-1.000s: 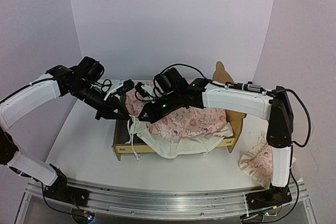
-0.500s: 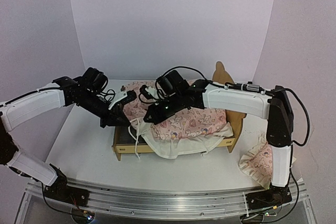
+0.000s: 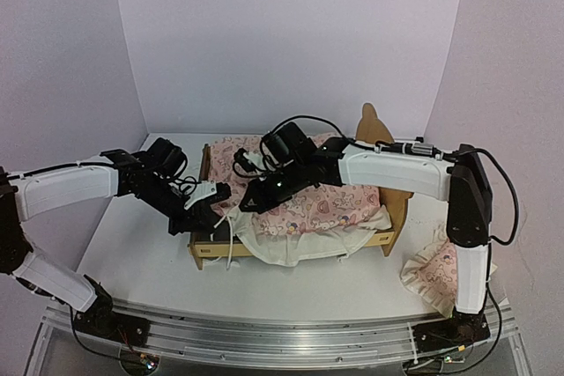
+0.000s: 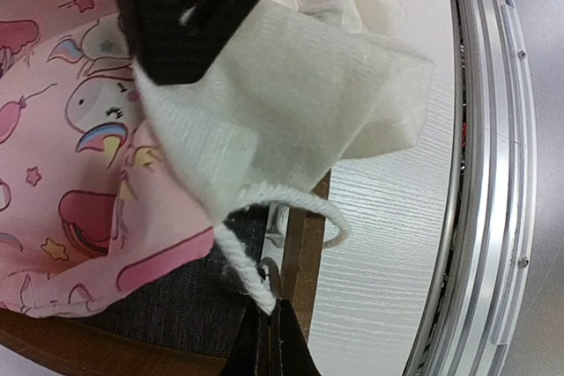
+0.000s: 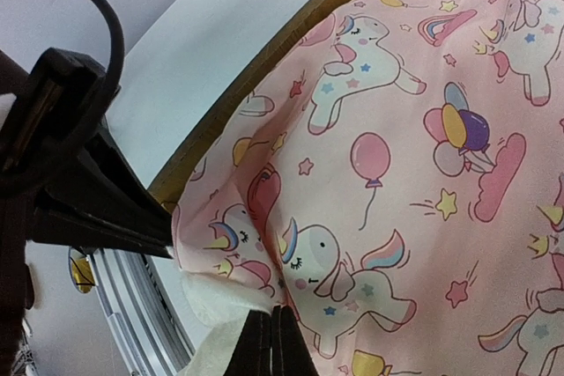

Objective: Set up the pet bed

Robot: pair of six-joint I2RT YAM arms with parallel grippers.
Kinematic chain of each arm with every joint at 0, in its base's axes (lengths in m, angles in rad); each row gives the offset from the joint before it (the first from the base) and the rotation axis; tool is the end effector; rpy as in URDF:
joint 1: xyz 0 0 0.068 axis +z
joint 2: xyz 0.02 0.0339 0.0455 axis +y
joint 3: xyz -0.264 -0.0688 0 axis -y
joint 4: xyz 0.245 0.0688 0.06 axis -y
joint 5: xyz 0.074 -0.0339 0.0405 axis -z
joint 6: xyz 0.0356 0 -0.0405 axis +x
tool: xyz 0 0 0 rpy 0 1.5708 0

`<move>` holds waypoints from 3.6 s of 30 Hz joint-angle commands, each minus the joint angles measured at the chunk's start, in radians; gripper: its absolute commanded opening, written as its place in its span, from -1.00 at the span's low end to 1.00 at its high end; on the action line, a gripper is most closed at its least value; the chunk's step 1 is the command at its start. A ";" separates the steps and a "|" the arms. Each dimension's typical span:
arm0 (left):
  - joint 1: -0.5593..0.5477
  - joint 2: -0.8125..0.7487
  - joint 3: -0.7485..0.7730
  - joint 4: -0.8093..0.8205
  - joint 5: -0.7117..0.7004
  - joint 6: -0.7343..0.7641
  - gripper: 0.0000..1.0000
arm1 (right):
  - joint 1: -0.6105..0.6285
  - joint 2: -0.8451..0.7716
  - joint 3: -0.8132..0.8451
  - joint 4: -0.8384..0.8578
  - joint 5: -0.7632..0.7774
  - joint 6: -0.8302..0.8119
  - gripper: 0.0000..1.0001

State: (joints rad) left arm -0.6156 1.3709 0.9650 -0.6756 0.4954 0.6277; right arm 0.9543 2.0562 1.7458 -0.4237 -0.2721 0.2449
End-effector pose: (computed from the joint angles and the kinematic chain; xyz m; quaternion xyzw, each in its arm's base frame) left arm 0.2073 -0.1673 0.2377 0.5961 0.7301 -0.2364 0.2363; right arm 0.2669 0.3932 0.2568 -0.3661 0.8298 0.3294 0.2623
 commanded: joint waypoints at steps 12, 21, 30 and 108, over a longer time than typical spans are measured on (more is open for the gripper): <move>-0.049 -0.042 0.056 -0.117 -0.070 0.160 0.00 | -0.002 -0.071 -0.048 0.007 0.014 0.039 -0.25; -0.050 -0.092 0.135 -0.146 -0.025 0.195 0.15 | -0.004 -0.216 -0.095 -0.180 0.156 0.003 0.06; -0.121 0.037 0.184 -0.012 -0.078 0.174 0.32 | -0.181 -0.325 -0.204 -0.470 0.558 0.181 -0.04; -0.075 0.417 0.331 0.051 -0.333 0.216 -0.97 | 0.219 0.152 -0.617 1.290 0.498 0.037 -0.30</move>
State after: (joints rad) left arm -0.6995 1.7331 1.2493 -0.7859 0.2114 0.8452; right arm 1.1622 2.1107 1.0122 0.7968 0.1647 0.2307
